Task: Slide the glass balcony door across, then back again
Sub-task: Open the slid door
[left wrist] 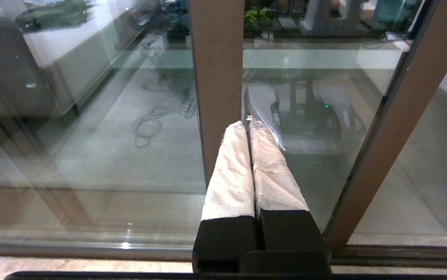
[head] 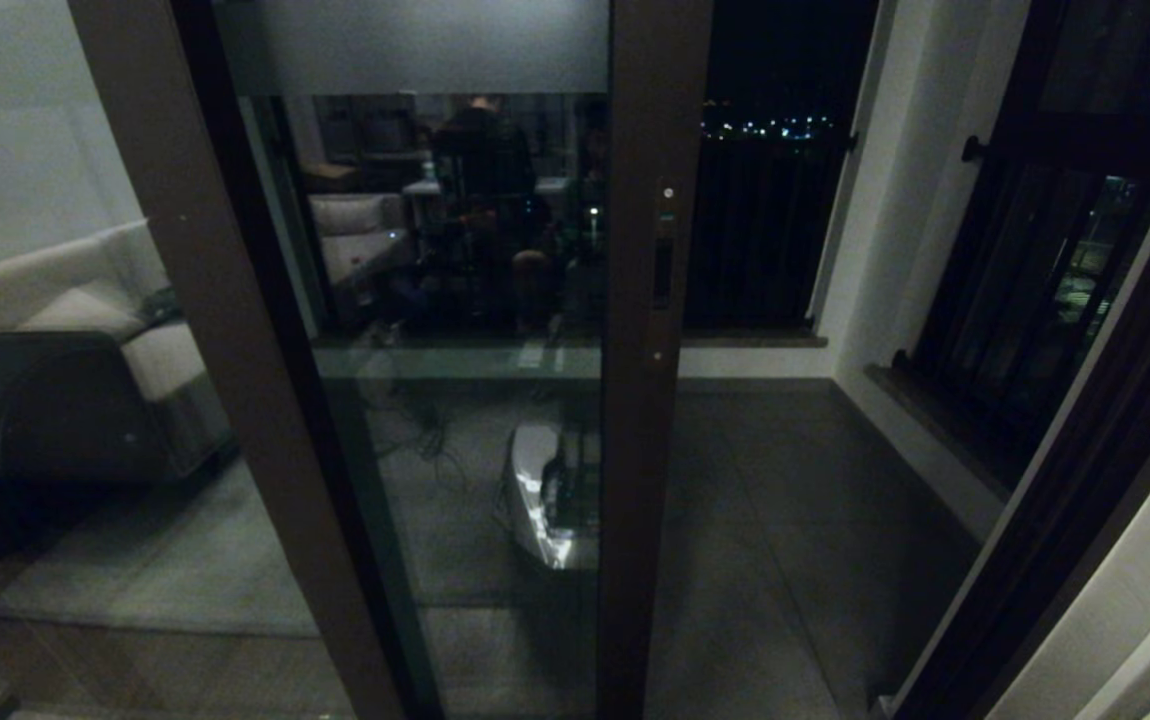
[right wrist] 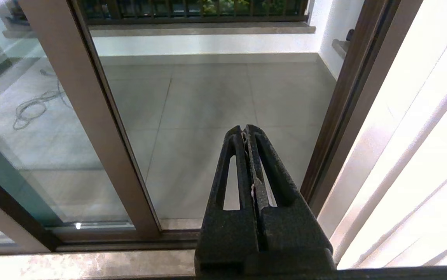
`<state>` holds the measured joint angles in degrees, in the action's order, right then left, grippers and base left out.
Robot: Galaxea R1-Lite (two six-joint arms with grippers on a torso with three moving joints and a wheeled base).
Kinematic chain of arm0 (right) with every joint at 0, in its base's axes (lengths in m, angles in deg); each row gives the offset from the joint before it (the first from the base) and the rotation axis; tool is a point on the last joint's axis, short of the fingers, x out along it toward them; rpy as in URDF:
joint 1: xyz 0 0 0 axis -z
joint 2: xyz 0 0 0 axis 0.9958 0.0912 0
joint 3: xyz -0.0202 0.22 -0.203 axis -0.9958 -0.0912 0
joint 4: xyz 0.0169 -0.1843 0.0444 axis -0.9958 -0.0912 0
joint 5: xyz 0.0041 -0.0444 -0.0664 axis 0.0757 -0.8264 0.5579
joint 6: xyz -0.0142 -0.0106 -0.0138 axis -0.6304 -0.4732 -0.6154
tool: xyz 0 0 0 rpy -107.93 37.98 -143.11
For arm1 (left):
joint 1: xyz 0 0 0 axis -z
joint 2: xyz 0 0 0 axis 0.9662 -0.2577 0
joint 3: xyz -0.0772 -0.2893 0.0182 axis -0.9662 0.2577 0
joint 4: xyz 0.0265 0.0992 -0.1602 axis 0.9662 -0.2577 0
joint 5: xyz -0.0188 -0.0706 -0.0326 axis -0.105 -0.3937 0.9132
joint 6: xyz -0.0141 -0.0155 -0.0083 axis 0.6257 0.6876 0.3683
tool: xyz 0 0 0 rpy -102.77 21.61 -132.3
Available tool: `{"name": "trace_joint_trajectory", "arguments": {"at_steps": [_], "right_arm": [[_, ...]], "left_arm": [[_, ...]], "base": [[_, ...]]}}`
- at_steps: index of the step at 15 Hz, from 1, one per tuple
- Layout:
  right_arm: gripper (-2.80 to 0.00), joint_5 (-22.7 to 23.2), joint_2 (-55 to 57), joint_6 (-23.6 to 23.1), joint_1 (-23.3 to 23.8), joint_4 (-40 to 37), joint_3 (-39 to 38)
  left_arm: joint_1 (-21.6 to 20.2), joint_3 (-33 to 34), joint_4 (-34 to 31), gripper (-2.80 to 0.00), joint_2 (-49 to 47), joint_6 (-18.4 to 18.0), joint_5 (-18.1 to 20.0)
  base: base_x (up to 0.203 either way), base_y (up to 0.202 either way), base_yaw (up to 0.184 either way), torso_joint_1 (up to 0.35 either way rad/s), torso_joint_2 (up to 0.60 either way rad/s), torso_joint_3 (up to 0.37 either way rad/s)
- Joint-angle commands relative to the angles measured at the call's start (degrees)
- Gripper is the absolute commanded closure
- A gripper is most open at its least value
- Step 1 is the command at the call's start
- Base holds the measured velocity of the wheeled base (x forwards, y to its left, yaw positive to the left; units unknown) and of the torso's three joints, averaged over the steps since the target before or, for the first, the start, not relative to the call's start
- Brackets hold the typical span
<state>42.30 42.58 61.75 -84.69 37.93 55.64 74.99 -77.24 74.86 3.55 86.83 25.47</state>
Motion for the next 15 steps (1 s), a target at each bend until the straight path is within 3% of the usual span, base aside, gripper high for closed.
{"name": "trace_joint_trajectory", "arguments": {"at_steps": [1, 4, 6, 13, 15], "right_arm": [[0.00, -0.2, 0.0, 0.5, 0.0, -0.2, 0.0], [0.00, -0.2, 0.0, 0.5, 0.0, -0.2, 0.0], [0.00, -0.2, 0.0, 0.5, 0.0, -0.2, 0.0], [0.00, -0.2, 0.0, 0.5, 0.0, -0.2, 0.0], [0.00, -0.2, 0.0, 0.5, 0.0, -0.2, 0.0]], "left_arm": [[0.0, 0.0, -0.1, 0.00, 0.0, 0.1, 0.0], [0.0, -0.7, 2.0, 0.00, 0.0, 0.2, 0.2], [0.0, -7.4, 2.7, 0.00, -3.1, 0.9, 4.7], [0.5, -38.2, 4.9, 0.00, -43.8, 1.2, 17.1], [5.5, -45.8, 6.2, 0.00, -54.1, 1.1, 18.9]], "base": [[0.000, 0.000, 0.000, 0.000, 0.00, 0.000], [0.000, 0.000, 0.000, 0.000, 0.00, 0.000], [0.000, 0.000, 0.000, 0.000, 0.00, 0.000], [0.000, 0.000, 0.000, 0.000, 0.00, 0.000], [0.000, 0.000, 0.000, 0.000, 0.00, 0.000]]}}
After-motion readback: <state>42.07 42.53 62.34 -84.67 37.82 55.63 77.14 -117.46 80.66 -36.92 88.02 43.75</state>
